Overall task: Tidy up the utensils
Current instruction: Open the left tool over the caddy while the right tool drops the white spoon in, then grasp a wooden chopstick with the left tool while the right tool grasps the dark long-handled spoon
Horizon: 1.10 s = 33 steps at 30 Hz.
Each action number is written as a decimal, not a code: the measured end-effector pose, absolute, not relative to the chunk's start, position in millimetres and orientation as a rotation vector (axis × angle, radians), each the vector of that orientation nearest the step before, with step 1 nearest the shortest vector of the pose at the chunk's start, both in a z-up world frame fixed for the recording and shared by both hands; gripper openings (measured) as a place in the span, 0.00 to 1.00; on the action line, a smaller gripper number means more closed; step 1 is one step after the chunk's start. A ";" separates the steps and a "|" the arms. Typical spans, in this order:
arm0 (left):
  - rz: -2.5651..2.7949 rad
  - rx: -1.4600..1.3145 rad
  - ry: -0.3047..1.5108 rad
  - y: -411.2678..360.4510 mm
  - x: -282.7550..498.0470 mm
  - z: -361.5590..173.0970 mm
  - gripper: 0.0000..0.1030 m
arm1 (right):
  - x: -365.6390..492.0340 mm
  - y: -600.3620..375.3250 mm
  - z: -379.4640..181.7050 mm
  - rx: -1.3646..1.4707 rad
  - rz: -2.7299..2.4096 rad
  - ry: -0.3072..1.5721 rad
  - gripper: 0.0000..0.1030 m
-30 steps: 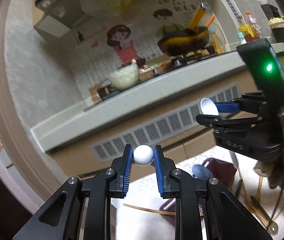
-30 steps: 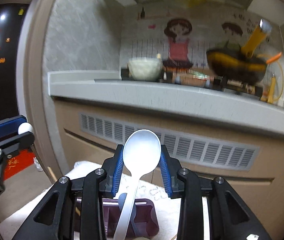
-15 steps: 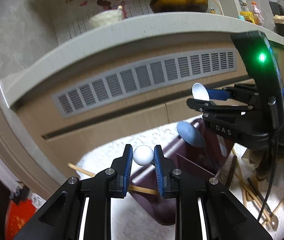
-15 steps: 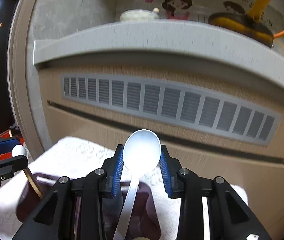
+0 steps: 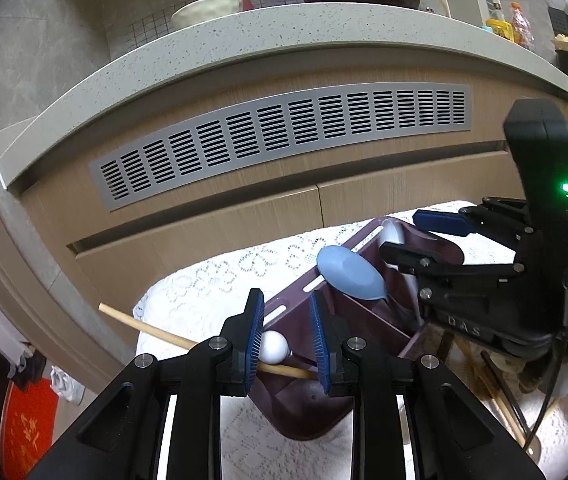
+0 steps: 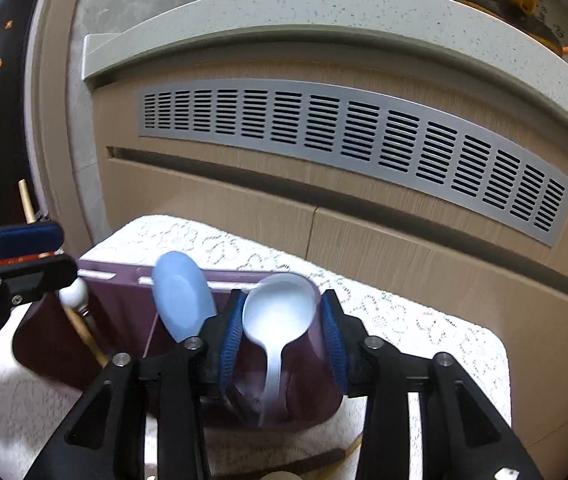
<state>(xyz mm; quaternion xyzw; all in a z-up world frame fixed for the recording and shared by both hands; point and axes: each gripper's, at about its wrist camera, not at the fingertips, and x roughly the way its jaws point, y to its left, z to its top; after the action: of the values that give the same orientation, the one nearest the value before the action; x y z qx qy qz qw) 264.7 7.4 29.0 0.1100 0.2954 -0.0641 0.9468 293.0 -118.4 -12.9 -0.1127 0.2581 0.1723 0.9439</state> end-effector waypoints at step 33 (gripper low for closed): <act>-0.544 -0.066 0.966 -57.4 238.3 -66.4 0.42 | 180.5 -222.2 -75.7 -0.251 0.292 0.787 0.59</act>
<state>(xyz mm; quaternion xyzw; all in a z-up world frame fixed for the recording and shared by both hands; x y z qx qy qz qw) 238.3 -57.4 -66.4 -0.0316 0.4585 -0.2584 0.8497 180.5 -222.2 -75.7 -0.1214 0.3811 0.1415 0.9055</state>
